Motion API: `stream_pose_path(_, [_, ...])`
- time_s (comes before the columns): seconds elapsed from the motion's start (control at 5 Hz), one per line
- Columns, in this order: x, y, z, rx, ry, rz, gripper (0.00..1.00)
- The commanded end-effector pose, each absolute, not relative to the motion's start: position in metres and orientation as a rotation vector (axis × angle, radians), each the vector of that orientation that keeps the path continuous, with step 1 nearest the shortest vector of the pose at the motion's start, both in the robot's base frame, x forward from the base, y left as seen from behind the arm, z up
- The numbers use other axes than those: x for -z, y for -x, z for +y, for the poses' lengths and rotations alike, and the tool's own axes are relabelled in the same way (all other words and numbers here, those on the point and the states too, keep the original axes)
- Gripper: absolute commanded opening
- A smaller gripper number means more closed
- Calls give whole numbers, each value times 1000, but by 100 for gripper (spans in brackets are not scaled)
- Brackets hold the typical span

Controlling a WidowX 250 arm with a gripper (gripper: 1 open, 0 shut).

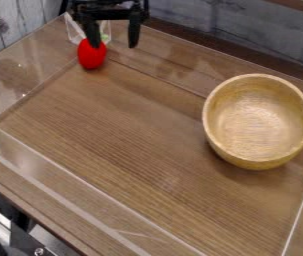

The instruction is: Move the red fruit to the right

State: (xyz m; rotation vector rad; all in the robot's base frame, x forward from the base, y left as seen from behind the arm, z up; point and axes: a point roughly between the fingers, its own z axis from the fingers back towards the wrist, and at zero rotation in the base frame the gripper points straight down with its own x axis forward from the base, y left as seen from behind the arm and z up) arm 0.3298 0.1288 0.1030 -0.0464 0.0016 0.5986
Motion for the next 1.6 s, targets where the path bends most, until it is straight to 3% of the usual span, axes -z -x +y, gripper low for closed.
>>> stream_pose_path(0.0, [-116,-349,155,-674,39,-105,100])
stream_pose_path(0.2, [-109,-358,176,-733,42,-134,100])
stream_pose_path(0.6, [-130,-355,194,-806,51,-179,100])
stream_pose_path(1.4, [-118,-358,206,-663,47,-232,100])
